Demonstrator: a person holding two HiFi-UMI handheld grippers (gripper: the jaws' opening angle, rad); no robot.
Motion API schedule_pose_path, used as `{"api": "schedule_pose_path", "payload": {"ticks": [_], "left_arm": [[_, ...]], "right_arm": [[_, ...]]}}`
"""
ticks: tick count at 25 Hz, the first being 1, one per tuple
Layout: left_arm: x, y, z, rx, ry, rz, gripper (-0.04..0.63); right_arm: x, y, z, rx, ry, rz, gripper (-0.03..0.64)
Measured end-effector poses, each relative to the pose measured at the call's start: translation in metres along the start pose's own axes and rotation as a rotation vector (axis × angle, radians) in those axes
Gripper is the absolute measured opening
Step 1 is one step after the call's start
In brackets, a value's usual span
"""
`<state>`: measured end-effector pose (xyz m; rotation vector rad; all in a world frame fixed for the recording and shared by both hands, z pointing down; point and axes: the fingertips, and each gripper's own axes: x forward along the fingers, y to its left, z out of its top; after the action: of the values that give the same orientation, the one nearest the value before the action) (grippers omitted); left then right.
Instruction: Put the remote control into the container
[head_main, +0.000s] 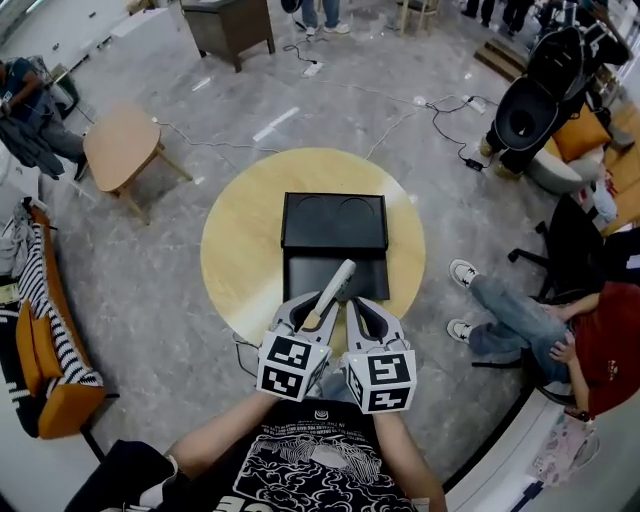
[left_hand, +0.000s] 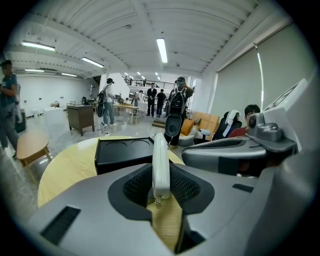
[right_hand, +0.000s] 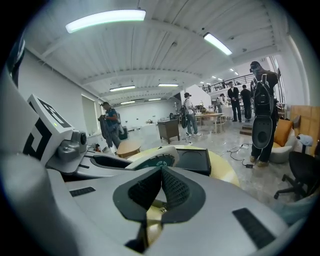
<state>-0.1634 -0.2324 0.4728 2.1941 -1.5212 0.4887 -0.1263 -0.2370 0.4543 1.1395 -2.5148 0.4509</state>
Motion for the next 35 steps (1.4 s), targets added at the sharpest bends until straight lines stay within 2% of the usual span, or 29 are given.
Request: {"api": "schedule_pose_path", "payload": {"ticks": [8,16,25,30,35], "left_arm": [[0.051,-0.008,0.004,0.058,0.058,-0.001,0.104],[0.060,0.019,-0.001,0.152,0.121,-0.030,0.104],[0.075,0.047,-0.018,0.263,0.196,-0.160,0.104],[0.086,0.045,-0.016,0.325,0.226,-0.251,0.104],[0.103,0.043,-0.028,0.353,0.275,-0.317,0.104]], "right_arm": [[0.015,-0.050,-0.004,0.043,0.009,0.029,0.023],[0.027,-0.053,0.001,0.070,0.009,0.038,0.023],[0.055,-0.040,0.002,0.118,0.013,-0.062,0.023],[0.054,-0.038,0.008,0.139,0.019,-0.137,0.023],[0.054,-0.044,0.000,0.172,0.022,-0.211,0.023]]}}
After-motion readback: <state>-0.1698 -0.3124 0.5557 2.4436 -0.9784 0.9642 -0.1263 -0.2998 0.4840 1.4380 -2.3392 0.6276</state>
